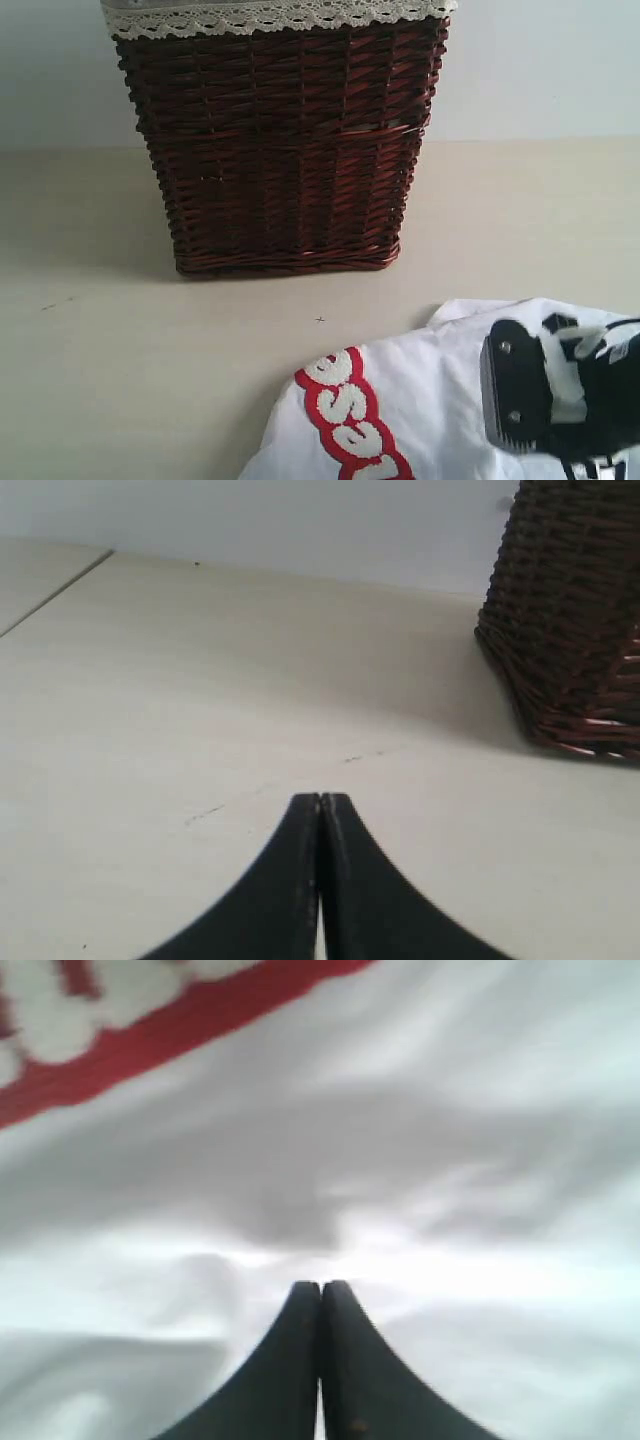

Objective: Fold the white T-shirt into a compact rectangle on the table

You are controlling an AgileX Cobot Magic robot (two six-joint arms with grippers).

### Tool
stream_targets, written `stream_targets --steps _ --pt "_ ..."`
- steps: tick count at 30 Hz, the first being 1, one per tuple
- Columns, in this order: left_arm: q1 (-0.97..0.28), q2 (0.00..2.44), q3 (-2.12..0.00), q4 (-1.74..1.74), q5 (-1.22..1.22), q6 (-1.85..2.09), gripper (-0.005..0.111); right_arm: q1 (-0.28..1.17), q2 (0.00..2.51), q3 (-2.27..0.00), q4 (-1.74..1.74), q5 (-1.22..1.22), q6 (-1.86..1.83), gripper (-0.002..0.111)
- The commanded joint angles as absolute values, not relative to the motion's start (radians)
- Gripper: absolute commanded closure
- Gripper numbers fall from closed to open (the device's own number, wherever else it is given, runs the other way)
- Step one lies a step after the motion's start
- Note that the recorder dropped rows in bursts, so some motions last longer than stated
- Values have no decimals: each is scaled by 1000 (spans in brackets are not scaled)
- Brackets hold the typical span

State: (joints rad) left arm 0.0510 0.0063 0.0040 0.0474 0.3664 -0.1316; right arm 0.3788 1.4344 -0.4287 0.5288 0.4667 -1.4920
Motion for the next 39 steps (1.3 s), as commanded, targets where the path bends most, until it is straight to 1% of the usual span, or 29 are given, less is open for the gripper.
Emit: stream_targets --steps 1,2,3,5,7,11,13,14,15,16,18,19,20,22,24,25,26,27,28,31,35,39 --pt "48 0 0 48 353 -134 107 313 1297 -426 518 89 -1370 108" --pt "48 0 0 48 353 -134 107 248 1295 -426 518 -47 -1334 108" --pt "48 0 0 48 353 -134 107 179 1319 -429 518 -75 -1345 108" --pt "48 0 0 48 353 -134 107 71 1404 -451 515 64 -1394 108" --pt "48 0 0 48 353 -134 107 -6 1496 -484 515 197 -1426 108" --pt "48 0 0 48 353 -134 107 -96 1479 -571 524 214 -1332 108" --pt "48 0 0 48 353 -134 107 -196 1497 -654 532 309 -1295 108" --pt "48 0 0 48 353 -134 107 -270 1532 -725 550 438 -1332 108" --pt "48 0 0 48 353 -134 107 -308 1553 -761 550 523 -1388 108" --pt "48 0 0 48 353 -134 107 -372 1593 -818 537 690 -1517 108" --pt "48 0 0 48 353 -134 107 -441 1638 -872 491 891 -1723 108" --pt "48 0 0 48 353 -134 107 -453 1656 -876 469 932 -1812 108" --pt "48 0 0 48 353 -134 107 -453 1673 -876 465 932 -1831 108" --pt "48 0 0 48 353 -132 107 -449 1718 -874 506 1017 -1799 107" --pt "48 0 0 48 353 -132 107 -416 1747 -874 566 1101 -1802 106" --pt "48 0 0 48 353 -132 107 -390 1759 -869 611 1101 -1802 106" --pt "48 0 0 48 353 -132 107 -321 1782 -856 664 1033 -1780 106" --pt "48 0 0 48 353 -132 107 -288 1791 -854 676 990 -1763 106" --pt "48 0 0 48 353 -134 107 -205 1817 -854 676 915 -1723 106" --pt "48 0 0 48 353 -134 107 -106 1846 -854 683 858 -1714 106" --pt "48 0 0 48 353 -134 107 -21 1900 -854 701 759 -1701 106" --pt "48 0 0 48 353 -134 107 21 1968 -854 701 606 -1642 106"
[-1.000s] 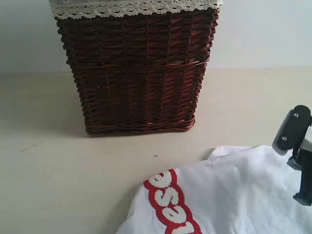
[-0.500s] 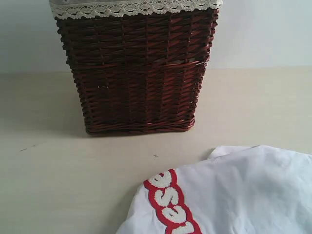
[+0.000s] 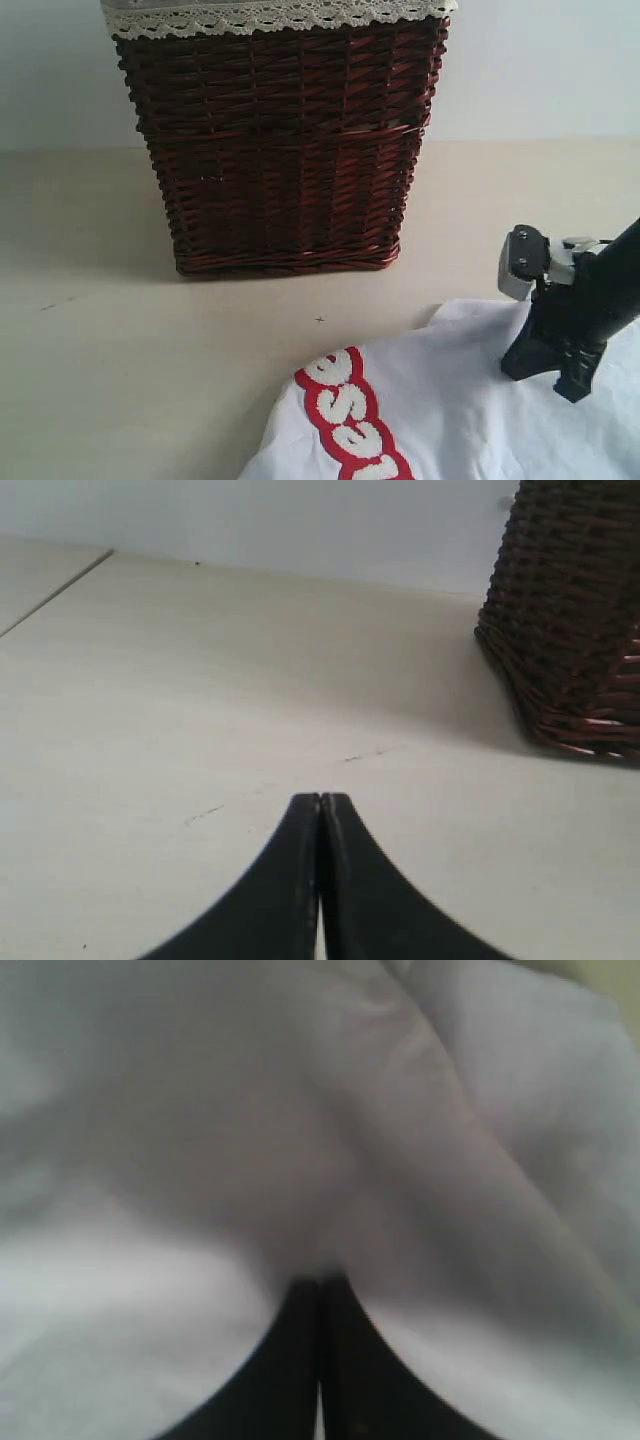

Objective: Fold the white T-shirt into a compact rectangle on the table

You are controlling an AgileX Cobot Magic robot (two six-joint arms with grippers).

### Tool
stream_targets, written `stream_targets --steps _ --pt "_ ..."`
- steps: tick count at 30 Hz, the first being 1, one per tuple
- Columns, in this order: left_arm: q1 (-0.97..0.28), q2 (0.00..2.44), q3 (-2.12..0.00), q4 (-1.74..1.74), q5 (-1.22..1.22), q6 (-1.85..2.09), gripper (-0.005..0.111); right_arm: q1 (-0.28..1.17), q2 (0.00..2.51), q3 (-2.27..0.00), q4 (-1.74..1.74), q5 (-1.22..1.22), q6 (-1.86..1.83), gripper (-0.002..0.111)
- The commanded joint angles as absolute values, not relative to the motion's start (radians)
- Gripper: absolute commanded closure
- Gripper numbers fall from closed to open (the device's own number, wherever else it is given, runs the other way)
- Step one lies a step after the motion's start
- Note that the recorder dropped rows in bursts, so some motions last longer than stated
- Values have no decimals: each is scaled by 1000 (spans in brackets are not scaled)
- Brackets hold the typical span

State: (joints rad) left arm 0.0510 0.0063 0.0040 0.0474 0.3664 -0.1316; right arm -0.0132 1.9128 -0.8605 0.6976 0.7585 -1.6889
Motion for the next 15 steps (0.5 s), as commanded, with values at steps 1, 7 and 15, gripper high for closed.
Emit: stream_targets --steps 1,7,15 --pt "48 0 0 48 353 -134 107 26 1983 -854 706 565 -1634 106" --pt "48 0 0 48 353 -134 107 34 2041 -856 756 331 -1511 106" --pt "48 0 0 48 353 -132 107 34 1957 -856 710 595 -1687 106"
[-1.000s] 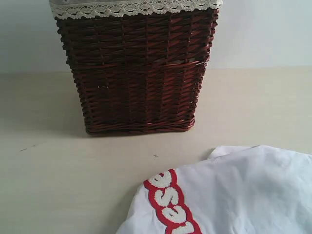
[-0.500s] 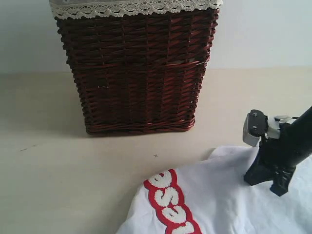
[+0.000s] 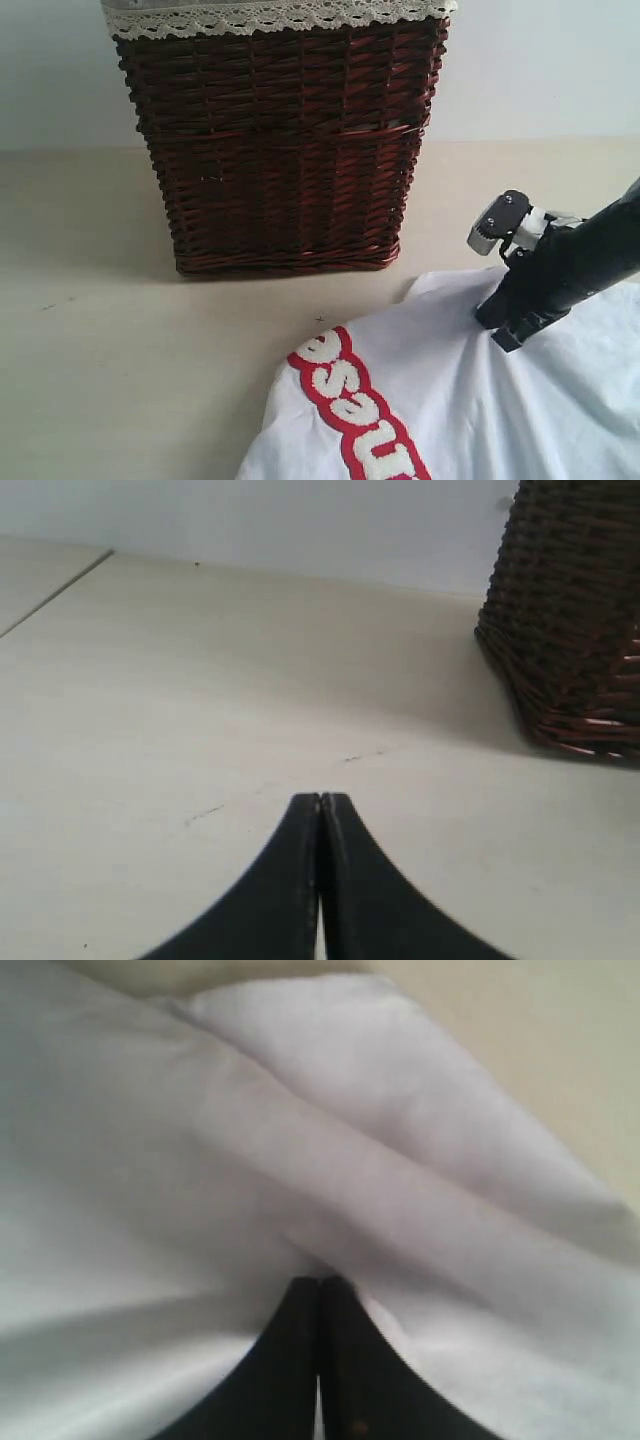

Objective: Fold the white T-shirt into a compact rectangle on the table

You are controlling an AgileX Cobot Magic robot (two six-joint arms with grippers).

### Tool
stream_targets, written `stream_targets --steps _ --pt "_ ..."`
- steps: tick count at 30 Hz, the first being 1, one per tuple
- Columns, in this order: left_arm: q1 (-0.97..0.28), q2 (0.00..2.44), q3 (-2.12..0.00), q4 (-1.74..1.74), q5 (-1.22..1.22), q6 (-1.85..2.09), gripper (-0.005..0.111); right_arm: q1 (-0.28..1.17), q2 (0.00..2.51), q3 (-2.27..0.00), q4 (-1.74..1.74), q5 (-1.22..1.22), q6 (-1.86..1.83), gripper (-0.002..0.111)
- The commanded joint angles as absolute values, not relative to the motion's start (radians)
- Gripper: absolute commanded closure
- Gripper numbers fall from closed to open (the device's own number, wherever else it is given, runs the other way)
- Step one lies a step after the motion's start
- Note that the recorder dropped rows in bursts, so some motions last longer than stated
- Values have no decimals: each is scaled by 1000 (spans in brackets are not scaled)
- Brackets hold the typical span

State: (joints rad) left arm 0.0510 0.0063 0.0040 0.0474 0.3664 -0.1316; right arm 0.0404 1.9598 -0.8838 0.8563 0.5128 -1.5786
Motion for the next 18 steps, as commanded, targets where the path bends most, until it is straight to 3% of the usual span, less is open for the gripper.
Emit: stream_targets --steps 1,5,8,10,13,18 --pt "48 0 0 48 353 -132 107 34 1925 -856 673 648 -1707 105" --pt "48 0 0 48 353 -134 107 28 1780 -856 559 742 -1818 88" --pt "48 0 0 48 353 -134 107 -12 1682 -856 587 639 -1905 67" --pt "48 0 0 48 353 -134 107 -57 1652 -856 665 503 -1978 59" --pt "48 0 0 48 353 -134 107 -143 1687 -860 769 379 -2087 58" --pt "48 0 0 48 353 -134 107 -280 1848 -941 736 487 -1974 64"
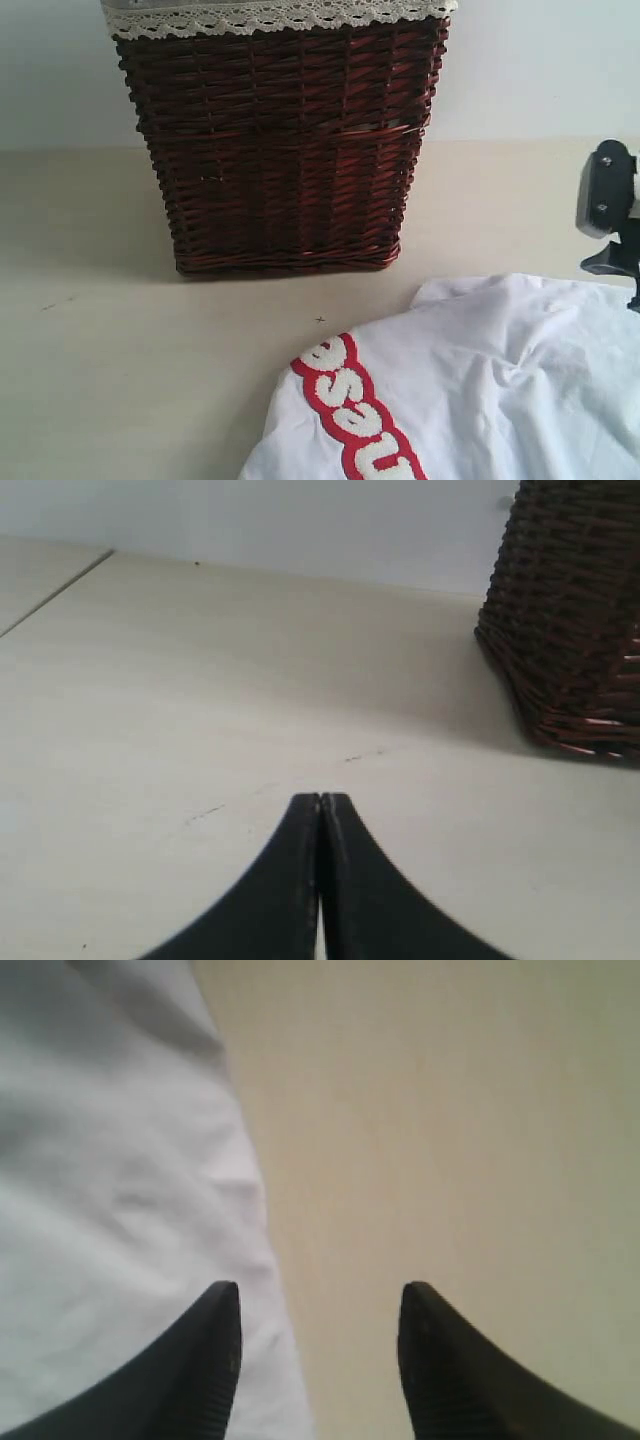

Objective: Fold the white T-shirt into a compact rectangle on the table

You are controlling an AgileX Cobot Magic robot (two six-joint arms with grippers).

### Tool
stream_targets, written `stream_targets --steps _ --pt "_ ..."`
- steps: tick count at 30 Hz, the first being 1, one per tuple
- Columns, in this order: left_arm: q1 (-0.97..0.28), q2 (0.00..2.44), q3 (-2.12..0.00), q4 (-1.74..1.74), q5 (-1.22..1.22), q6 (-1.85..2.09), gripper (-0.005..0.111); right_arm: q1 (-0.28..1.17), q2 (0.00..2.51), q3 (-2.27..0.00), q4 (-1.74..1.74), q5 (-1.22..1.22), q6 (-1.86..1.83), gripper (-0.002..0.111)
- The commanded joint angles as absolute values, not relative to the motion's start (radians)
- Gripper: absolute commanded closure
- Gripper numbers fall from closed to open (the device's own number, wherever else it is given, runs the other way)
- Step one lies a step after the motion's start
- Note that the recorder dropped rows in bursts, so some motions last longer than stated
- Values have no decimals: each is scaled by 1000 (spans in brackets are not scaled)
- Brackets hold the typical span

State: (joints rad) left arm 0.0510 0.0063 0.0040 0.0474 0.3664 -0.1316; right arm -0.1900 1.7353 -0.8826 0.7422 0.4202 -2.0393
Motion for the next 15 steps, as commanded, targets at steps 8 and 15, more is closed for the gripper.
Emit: stream_targets --steps 8,15 --pt "48 0 0 48 353 -134 107 -329 2010 -1108 724 668 -1784 68" --pt "48 0 0 48 353 -134 107 -327 2057 -1148 527 824 -1650 77"
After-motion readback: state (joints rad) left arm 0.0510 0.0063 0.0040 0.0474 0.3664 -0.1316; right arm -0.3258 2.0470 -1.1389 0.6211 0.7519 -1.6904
